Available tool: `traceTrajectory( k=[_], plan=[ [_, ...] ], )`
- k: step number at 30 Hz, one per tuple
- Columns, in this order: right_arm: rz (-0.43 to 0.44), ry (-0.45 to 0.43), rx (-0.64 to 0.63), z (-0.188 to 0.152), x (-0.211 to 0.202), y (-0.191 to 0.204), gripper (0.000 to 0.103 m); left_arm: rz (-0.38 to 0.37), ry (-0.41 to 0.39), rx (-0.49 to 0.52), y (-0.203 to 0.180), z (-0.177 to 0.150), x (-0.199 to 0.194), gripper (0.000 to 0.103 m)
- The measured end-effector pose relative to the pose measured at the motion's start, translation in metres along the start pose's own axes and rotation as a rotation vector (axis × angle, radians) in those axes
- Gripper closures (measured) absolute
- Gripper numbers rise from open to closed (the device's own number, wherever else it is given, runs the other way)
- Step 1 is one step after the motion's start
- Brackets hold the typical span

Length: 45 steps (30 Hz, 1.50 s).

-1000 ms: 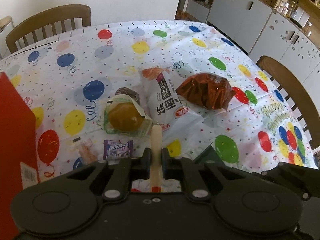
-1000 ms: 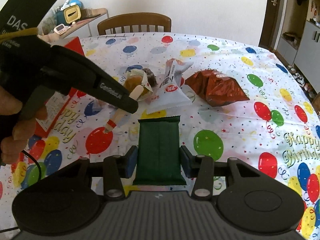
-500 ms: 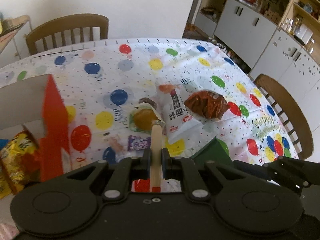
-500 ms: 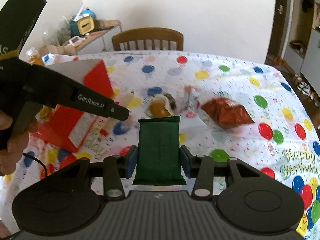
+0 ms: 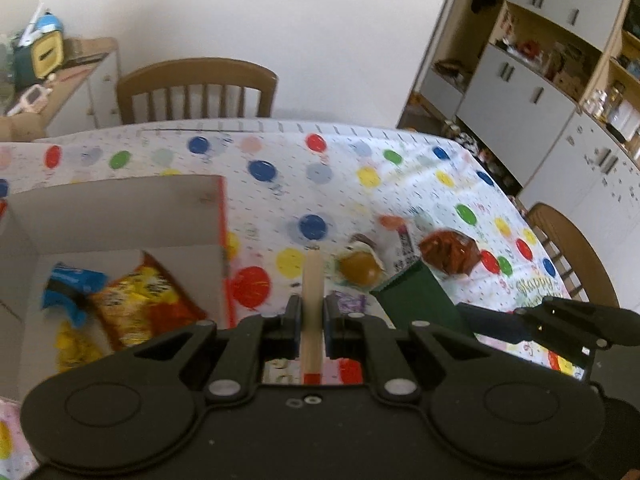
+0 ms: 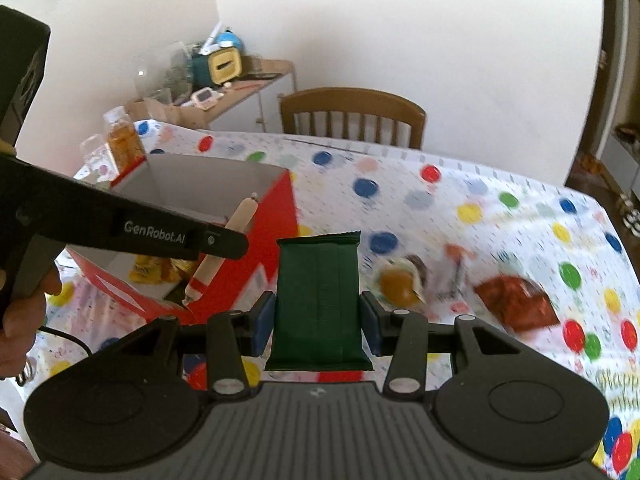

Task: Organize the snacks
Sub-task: 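Carry the stick snack and green bar with both grippers over the red box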

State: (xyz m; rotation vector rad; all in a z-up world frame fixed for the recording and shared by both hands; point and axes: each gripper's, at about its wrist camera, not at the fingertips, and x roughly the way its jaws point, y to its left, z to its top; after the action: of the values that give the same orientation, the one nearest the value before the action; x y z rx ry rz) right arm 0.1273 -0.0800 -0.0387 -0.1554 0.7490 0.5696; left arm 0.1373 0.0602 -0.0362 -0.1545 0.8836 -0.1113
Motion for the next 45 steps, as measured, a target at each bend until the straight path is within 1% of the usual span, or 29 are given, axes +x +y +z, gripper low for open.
traceTrajectory(
  k=[5, 14, 23, 30, 32, 37, 45],
  plan=[
    [0.022, -0.014, -0.042, 0.017, 0.008, 0.024, 0.059, 0.033, -0.023, -0.036, 0.027, 0.001, -0.015, 0.096],
    [0.057, -0.008, -0.081, 0.038, 0.029, 0.058, 0.059, 0.089, -0.051, -0.08, 0.071, 0.003, -0.036, 0.096],
    [0.082, 0.019, -0.108, 0.05, 0.057, 0.086, 0.059, 0.151, -0.04, -0.118, 0.115, 0.001, -0.041, 0.096],
    [0.087, 0.058, -0.144, 0.054, 0.086, 0.103, 0.059, 0.203, -0.017, -0.148, 0.148, -0.001, -0.037, 0.096],
    [0.084, 0.075, -0.154, 0.054, 0.095, 0.108, 0.059, 0.227, -0.011, -0.148, 0.156, -0.002, -0.034, 0.096],
    [0.065, 0.114, -0.181, 0.052, 0.117, 0.117, 0.059, 0.258, 0.012, -0.155, 0.177, -0.004, -0.024, 0.096],
    [0.056, 0.179, -0.159, 0.046, 0.143, 0.118, 0.059, 0.292, 0.074, -0.17, 0.2, -0.011, 0.001, 0.096]
  ],
)
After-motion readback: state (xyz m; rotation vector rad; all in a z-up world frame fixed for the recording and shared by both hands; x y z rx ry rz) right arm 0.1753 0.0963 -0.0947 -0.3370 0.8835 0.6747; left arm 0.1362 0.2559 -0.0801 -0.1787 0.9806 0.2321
